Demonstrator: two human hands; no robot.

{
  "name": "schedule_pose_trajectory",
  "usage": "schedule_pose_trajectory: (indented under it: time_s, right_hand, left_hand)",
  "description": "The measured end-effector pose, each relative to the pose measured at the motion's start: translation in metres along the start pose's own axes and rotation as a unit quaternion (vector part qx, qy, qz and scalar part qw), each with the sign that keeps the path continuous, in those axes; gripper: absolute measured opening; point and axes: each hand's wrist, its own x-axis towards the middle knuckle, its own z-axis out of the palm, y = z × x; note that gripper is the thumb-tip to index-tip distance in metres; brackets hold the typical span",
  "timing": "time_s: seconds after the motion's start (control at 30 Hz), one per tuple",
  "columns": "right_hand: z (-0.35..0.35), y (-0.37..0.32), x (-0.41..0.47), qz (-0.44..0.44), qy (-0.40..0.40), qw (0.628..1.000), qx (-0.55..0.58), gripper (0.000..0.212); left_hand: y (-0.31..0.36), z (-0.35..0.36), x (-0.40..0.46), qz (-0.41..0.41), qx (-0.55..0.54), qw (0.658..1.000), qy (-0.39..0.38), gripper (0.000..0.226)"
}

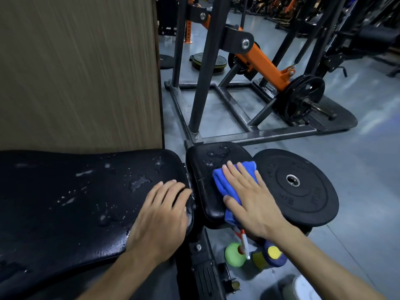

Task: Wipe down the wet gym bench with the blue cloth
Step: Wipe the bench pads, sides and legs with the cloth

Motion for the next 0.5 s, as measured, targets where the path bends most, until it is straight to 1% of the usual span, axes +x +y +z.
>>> schedule_pose_trajectory:
  time_s: [0.07, 0.17, 0.2, 0.23, 0.27, 0.33, 0.37, 0.4, 0.43, 0.47, 0.5]
  right_hand:
    - [-0.005, 0.023, 0.026, 0.042, 0.010, 0.999, 0.019, 0.078]
    - [-0.012, 0.048, 0.089, 0.159, 0.015, 0.985, 0.072, 0.071]
    - [-0.011, 0.049, 0.100, 0.177, 0.020, 0.981, 0.071, 0.071]
    - [-0.008, 0.045, 0.104, 0.174, 0.020, 0.983, 0.047, 0.073]
    - [-0.006, 0.035, 0.098, 0.146, 0.017, 0.989, 0.017, 0.076]
    - [0.001, 0.014, 0.070, 0.025, 0.011, 0.999, -0.020, 0.081]
    - [0.002, 0.007, 0.055, -0.027, 0.007, 1.000, -0.010, 0.081]
    - [0.001, 0.007, 0.048, -0.052, 0.006, 0.999, 0.009, 0.079]
    - [0.000, 0.016, 0.052, -0.052, 0.007, 0.998, 0.029, 0.078]
    - [-0.002, 0.026, 0.062, -0.030, 0.024, 0.999, 0.032, 0.078]
    - [-0.004, 0.038, 0.076, 0.010, 0.034, 0.999, 0.038, 0.078]
  left_hand:
    - [0.001, 0.000, 0.000, 0.002, 0.002, 1.000, -0.003, 0.043]
    - [0.000, 0.000, 0.000, 0.002, 0.003, 1.000, 0.000, 0.042]
    - [0.000, 0.000, 0.000, 0.000, 0.003, 1.000, 0.001, 0.042]
    - [0.000, 0.000, 0.000, -0.001, 0.003, 1.000, 0.002, 0.042]
    - [0.000, 0.000, -0.001, 0.000, 0.004, 1.000, 0.001, 0.042]
    - [0.001, 0.000, 0.000, 0.000, 0.000, 1.000, 0.001, 0.042]
    - [0.001, 0.000, 0.001, 0.000, -0.002, 1.000, 0.000, 0.042]
    - [0.000, 0.001, 0.000, -0.002, -0.002, 1.000, -0.002, 0.042]
    - [0.000, 0.001, 0.000, -0.004, -0.002, 1.000, -0.004, 0.042]
    - [0.000, 0.001, -0.001, -0.004, -0.003, 1.000, -0.005, 0.042]
    - [-0.001, 0.001, -0.001, -0.004, -0.004, 1.000, -0.005, 0.042]
